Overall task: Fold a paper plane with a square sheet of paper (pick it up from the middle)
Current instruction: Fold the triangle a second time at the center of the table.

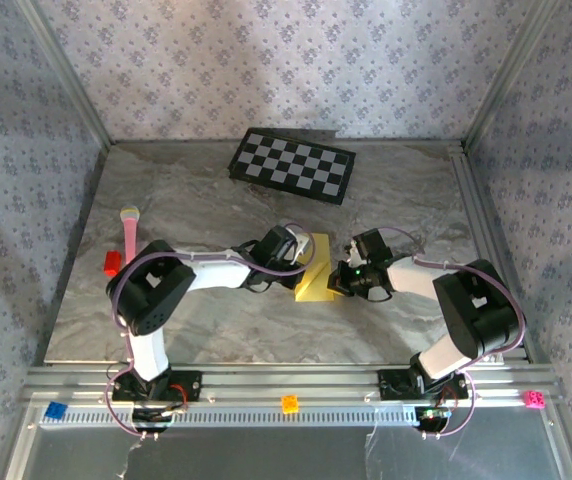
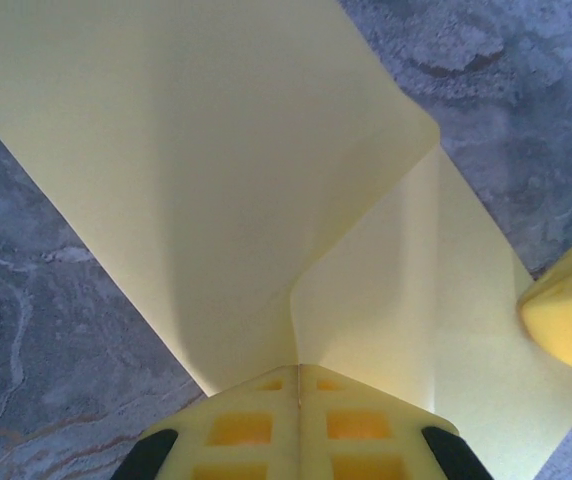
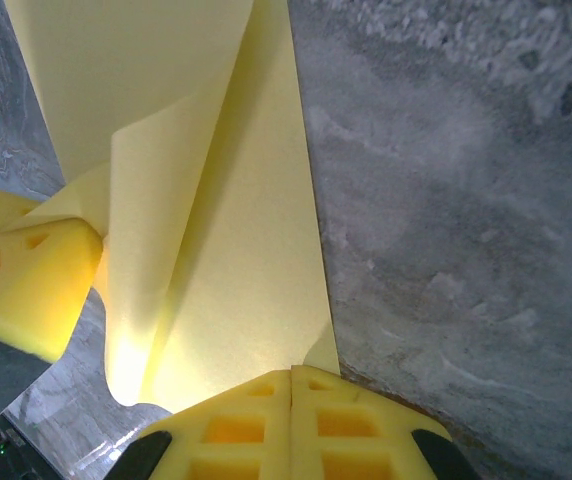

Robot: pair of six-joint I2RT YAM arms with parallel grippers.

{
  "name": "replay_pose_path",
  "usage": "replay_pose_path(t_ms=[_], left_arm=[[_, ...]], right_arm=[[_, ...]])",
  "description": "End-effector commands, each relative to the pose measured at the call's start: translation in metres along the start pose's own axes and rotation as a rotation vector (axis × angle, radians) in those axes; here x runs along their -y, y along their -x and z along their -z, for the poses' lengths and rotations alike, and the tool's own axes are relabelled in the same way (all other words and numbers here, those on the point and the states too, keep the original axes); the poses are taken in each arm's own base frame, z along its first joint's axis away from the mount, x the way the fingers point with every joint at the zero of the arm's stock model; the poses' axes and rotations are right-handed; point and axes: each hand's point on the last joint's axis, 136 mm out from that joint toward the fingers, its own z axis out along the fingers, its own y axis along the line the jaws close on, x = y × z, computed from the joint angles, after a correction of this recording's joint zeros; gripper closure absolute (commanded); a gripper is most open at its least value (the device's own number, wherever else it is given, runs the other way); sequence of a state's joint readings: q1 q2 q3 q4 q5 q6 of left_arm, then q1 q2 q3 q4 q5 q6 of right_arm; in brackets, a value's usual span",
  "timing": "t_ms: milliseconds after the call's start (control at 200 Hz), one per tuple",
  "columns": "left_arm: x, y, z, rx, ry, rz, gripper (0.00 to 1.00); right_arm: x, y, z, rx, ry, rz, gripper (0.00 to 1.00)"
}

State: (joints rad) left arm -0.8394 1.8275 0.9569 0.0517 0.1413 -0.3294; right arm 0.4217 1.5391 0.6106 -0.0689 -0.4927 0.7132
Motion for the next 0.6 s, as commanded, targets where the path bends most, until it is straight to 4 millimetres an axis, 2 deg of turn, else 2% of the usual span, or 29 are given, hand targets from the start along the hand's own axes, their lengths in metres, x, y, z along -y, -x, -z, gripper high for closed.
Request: replay_pose_path(t_ms=[0,215,435,595], left_arm=[[-0.006,0.004,-0.004,-0.004,0.02,-0.001,0.97],[-0.005,0.002,-0.008,-0.017,0.005,-0.001,0.97],[-0.001,-0.005,-0.007,-0.041,-0.018,0.032,0.97],[0.001,-0.01,-0.007,-0.052,-0.019,0.084,0.97]], right_arm=[[0.016,-0.005,0.0,-0.009,-0.076,-0.005,1.0],[0.014,-0.004,0.001,-0.008,-0.069,-0.002,0.99],[-0.015,0.005,0.018,0.047,-0.006,0.069,0.92],[-0.023,-0.002,0.016,0.023,0.004,0.087,0.91]])
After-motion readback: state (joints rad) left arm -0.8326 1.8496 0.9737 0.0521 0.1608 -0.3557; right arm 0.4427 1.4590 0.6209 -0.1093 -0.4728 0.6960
